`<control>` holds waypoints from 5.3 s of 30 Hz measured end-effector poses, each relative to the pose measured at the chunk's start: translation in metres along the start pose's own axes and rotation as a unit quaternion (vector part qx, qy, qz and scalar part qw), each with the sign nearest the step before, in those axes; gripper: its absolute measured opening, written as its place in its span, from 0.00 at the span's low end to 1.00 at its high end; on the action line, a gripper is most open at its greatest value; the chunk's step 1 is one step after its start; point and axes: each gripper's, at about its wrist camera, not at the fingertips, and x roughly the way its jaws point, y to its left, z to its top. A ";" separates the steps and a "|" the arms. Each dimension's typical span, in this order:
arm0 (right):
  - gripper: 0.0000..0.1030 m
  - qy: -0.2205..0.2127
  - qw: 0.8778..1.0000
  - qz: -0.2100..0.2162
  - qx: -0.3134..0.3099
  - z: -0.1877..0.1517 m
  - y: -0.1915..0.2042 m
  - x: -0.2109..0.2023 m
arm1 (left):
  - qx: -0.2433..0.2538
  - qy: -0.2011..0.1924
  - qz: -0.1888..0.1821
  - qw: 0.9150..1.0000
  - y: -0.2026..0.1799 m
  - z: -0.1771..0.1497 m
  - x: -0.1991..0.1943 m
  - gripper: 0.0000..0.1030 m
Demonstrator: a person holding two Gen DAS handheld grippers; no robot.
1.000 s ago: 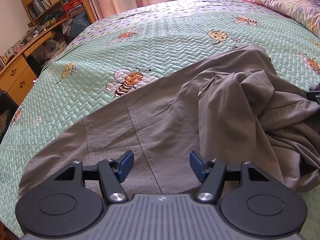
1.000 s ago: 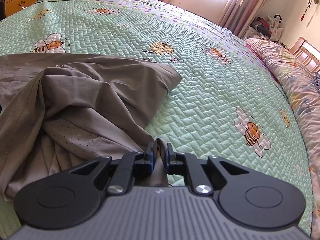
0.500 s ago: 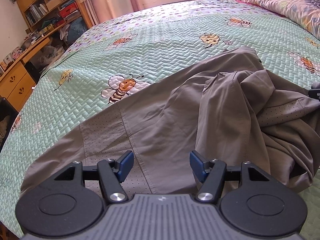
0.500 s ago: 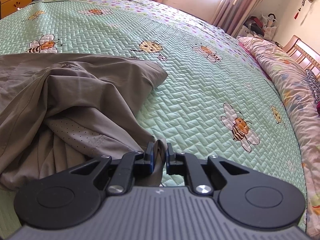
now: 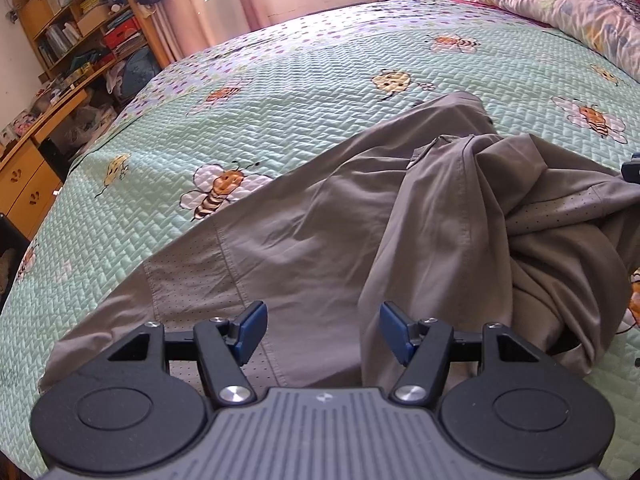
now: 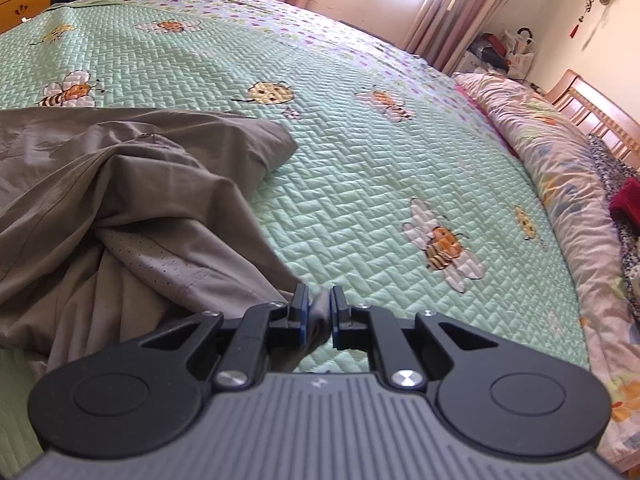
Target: Fold clothes
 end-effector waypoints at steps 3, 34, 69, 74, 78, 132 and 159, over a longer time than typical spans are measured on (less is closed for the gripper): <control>0.05 -0.004 1.000 -0.018 -0.001 -0.002 -0.007 -0.003 | 0.003 -0.003 -0.003 1.000 -0.006 0.002 -0.002 0.63; 0.36 -0.003 0.997 -0.066 0.046 -0.003 -0.059 0.016 | 0.129 0.002 -0.145 0.981 -0.088 -0.018 0.002 0.07; 0.30 -0.002 0.980 0.143 0.136 0.000 -0.047 -0.007 | -0.075 0.025 -0.072 0.994 0.083 -0.033 0.029 0.36; 0.57 -0.055 0.997 0.056 0.007 0.054 0.014 0.027 | -0.087 0.024 -0.056 0.994 0.094 -0.024 0.034 0.37; 0.60 -0.004 0.995 0.089 0.042 0.085 0.034 0.098 | -0.083 0.026 -0.053 0.995 0.093 -0.021 0.040 0.40; 0.22 -0.038 0.953 0.192 -0.231 0.046 0.210 -0.035 | -0.119 0.051 -0.001 0.992 0.114 -0.039 0.058 0.52; 0.59 0.024 0.966 0.132 0.223 -0.041 -0.065 0.038 | -0.052 0.064 -0.011 0.997 0.063 0.031 0.095 0.55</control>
